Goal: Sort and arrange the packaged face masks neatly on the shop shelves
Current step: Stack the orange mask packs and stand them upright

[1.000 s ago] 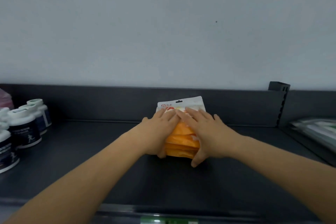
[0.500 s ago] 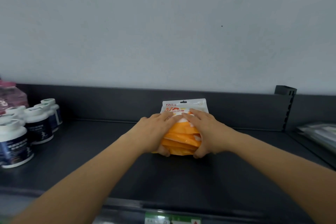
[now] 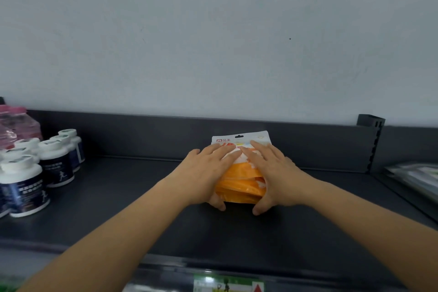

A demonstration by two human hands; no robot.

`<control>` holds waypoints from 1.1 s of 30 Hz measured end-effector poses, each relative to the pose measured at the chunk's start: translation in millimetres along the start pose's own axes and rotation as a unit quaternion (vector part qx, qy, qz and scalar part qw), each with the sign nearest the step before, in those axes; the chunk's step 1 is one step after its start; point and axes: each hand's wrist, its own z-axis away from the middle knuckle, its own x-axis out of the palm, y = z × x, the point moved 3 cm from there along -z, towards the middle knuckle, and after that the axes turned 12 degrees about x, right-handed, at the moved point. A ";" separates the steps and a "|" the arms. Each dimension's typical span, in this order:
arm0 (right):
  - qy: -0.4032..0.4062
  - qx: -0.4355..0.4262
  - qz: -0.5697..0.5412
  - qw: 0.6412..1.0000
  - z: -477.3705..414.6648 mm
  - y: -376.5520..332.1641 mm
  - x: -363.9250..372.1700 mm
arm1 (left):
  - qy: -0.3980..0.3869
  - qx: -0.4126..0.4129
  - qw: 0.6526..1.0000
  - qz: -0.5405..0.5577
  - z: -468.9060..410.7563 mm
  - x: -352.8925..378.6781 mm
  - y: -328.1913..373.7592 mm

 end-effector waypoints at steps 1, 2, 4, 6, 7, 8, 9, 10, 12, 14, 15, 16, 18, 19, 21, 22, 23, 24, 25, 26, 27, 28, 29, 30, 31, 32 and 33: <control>0.003 0.002 0.001 1.000 1.8 -1.2 -1.9 | 0.006 0.002 1.000 0.000 1.2 -1.4 0.0; 0.005 0.004 0.003 1.000 3.8 -2.5 -3.8 | 0.012 0.004 1.000 -0.001 2.3 -2.8 -0.4; 0.008 0.008 0.005 1.000 7.6 -5.5 -7.4 | 0.022 0.010 1.000 -0.002 5.2 -4.6 -2.1; 0.011 0.014 0.004 1.000 11.9 -9.0 -10.1 | 0.033 0.013 0.999 0.000 9.1 -4.9 -4.4; 0.012 0.018 0.002 1.000 14.0 -11.0 -11.0 | 0.039 0.015 0.999 0.000 11.9 -5.1 -5.5; 0.014 0.023 0.000 1.000 16.4 -13.3 -11.8 | 0.044 0.017 0.999 0.000 15.5 -5.4 -6.4; 0.016 0.029 -0.002 0.999 18.9 -15.9 -12.5 | 0.048 0.018 0.999 -0.001 20.1 -5.9 -7.6; 0.018 0.036 -0.005 0.999 21.2 -18.5 -13.4 | 0.053 0.020 0.998 -0.001 25.5 -6.8 -9.3; 0.020 0.050 -0.009 0.998 26.9 -24.2 -16.7 | 0.068 0.022 0.997 0.003 38.1 -9.5 -13.7; 0.026 0.062 -0.015 0.998 33.9 -30.1 -21.2 | 0.078 0.027 0.997 0.008 52.7 -11.9 -17.6; 0.032 0.067 -0.019 0.997 38.4 -32.7 -23.2 | 0.081 0.031 0.996 0.010 60.4 -13.2 -18.9; 0.038 0.073 -0.024 0.996 43.8 -35.4 -24.8 | 0.083 0.035 0.996 0.012 68.5 -14.3 -19.8; 0.047 0.089 -0.035 0.994 57.0 -40.8 -27.0 | 0.086 0.042 0.995 0.015 85.8 -16.5 -21.2; 0.049 0.099 -0.039 0.993 64.9 -43.7 -28.3 | 0.086 0.047 0.995 0.017 94.6 -17.7 -21.9; 0.053 0.115 -0.040 0.991 81.5 -50.6 -30.9 | 0.087 0.057 0.994 0.023 111.6 -20.3 -22.6; 0.056 0.122 -0.040 0.990 90.1 -54.7 -32.1 | 0.087 0.062 0.994 0.027 119.3 -21.4 -22.7; 0.059 0.129 -0.042 0.989 99.0 -59.3 -33.2 | 0.088 0.067 0.993 0.032 126.4 -22.9 -22.2; 0.061 0.136 -0.045 0.988 107.9 -64.0 -34.0 | 0.091 0.071 0.993 0.037 132.7 -24.1 -21.3; 0.064 0.142 -0.048 0.987 116.8 -68.7 -34.0 | 0.094 0.076 0.992 0.042 138.5 -25.3 -19.4; 0.067 0.148 -0.051 0.985 125.7 -73.2 -33.7 | 0.097 0.083 0.991 0.046 143.1 -26.5 -16.5; 0.070 0.153 -0.051 0.984 134.9 -77.6 -33.3 | 0.101 0.092 0.989 0.048 146.9 -27.7 -12.8; 0.074 0.156 -0.048 0.984 144.1 -81.3 -32.6 | 0.106 0.103 0.988 0.050 149.8 -28.3 -8.5; 0.077 0.160 -0.047 0.983 154.2 -84.4 -32.3 | 0.114 0.113 0.986 0.055 152.3 -29.3 -3.3; 0.079 0.165 -0.051 0.982 164.2 -85.8 -31.8 | 0.125 0.122 0.982 0.064 154.5 -30.4 2.4; 0.079 0.171 -0.059 0.980 175.5 -85.8 -31.5 | 0.138 0.131 0.979 0.075 156.7 -30.2 8.8; 0.078 0.181 -0.066 0.978 187.7 -84.4 -31.1 | 0.153 0.140 0.974 0.087 159.1 -29.9 16.3; 0.079 0.194 -0.070 0.975 201.0 -80.8 -30.9 | 0.172 0.149 0.969 0.098 161.4 -29.6 24.2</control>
